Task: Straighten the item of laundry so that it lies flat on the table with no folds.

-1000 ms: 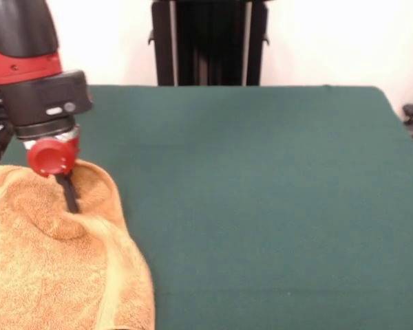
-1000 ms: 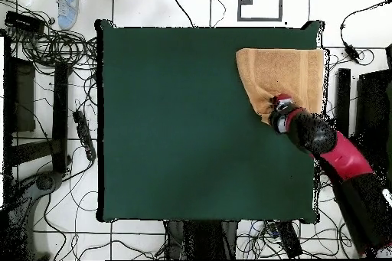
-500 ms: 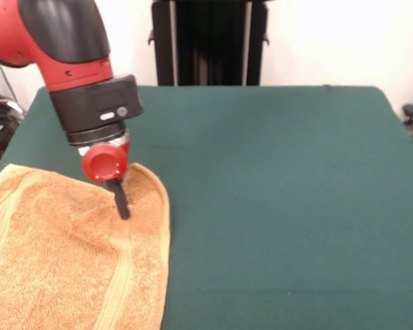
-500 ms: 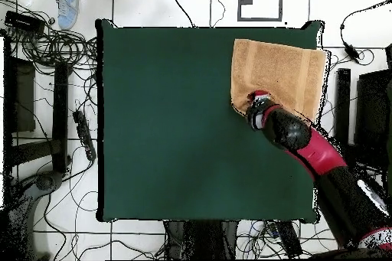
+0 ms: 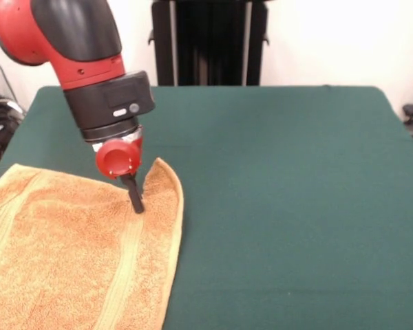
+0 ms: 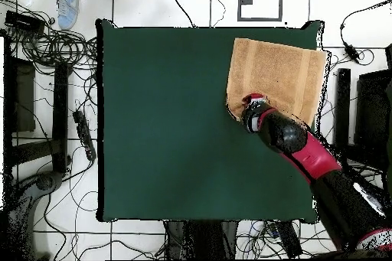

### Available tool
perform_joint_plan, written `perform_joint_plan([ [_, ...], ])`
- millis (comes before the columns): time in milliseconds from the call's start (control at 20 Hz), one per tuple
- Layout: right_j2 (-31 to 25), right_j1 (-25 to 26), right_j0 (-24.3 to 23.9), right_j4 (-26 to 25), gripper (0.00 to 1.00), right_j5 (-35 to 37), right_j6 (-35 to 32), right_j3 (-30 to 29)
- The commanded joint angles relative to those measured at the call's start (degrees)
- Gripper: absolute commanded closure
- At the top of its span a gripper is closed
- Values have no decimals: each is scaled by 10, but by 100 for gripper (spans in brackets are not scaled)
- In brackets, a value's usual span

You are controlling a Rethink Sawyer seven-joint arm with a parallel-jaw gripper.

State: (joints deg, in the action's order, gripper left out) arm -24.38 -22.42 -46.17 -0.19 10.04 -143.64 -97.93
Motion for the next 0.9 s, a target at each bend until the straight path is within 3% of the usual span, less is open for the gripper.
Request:
perform_joint_plan([
  [50,-16,-10,47,66,100,-48,-155,-75],
  [600,23,-50,130,169,100,-103,-195,-111],
  [900,10,-56,138,208,100,-133,-201,-129],
])
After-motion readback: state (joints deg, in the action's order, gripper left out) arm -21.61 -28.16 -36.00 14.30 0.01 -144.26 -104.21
